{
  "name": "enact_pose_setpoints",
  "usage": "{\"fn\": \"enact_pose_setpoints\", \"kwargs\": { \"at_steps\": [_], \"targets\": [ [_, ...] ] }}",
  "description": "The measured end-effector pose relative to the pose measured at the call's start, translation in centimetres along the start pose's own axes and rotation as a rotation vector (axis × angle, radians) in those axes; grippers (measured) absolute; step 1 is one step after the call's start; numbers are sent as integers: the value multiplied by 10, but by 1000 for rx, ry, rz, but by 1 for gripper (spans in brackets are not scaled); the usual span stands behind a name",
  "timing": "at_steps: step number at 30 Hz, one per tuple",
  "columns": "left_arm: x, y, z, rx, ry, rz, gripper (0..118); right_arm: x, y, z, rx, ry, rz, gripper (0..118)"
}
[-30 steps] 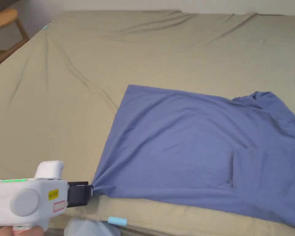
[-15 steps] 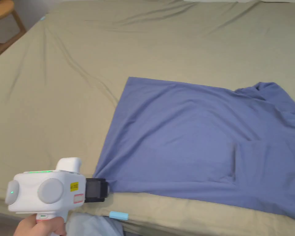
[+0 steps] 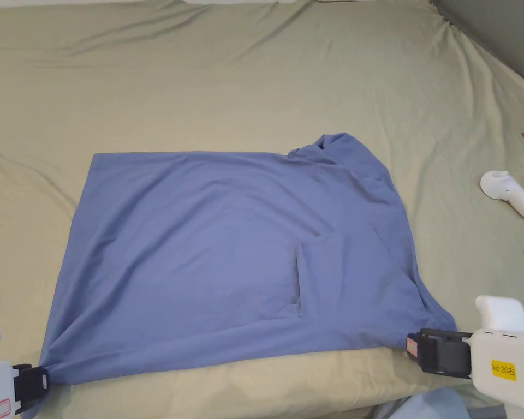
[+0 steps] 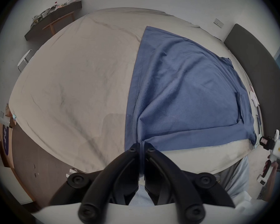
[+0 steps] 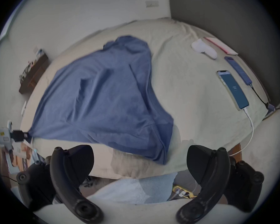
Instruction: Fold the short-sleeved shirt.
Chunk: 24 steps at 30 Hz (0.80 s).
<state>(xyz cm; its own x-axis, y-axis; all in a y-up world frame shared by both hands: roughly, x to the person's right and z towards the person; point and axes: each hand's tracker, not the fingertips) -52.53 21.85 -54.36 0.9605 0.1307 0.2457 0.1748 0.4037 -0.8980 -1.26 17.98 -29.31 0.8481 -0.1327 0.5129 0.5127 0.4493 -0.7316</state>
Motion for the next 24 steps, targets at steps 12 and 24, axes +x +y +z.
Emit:
{"fn": "enact_pose_setpoints", "kwargs": {
  "at_steps": [12, 24],
  "targets": [
    [-23, 15, 6, 0, -8, 20, 3, -1, 1, -9, 11, -6, 10, 3],
    [-17, 87, 7, 88, -17, -39, 3, -17, 73, 15, 95, -1, 56, 3]
  ]
}}
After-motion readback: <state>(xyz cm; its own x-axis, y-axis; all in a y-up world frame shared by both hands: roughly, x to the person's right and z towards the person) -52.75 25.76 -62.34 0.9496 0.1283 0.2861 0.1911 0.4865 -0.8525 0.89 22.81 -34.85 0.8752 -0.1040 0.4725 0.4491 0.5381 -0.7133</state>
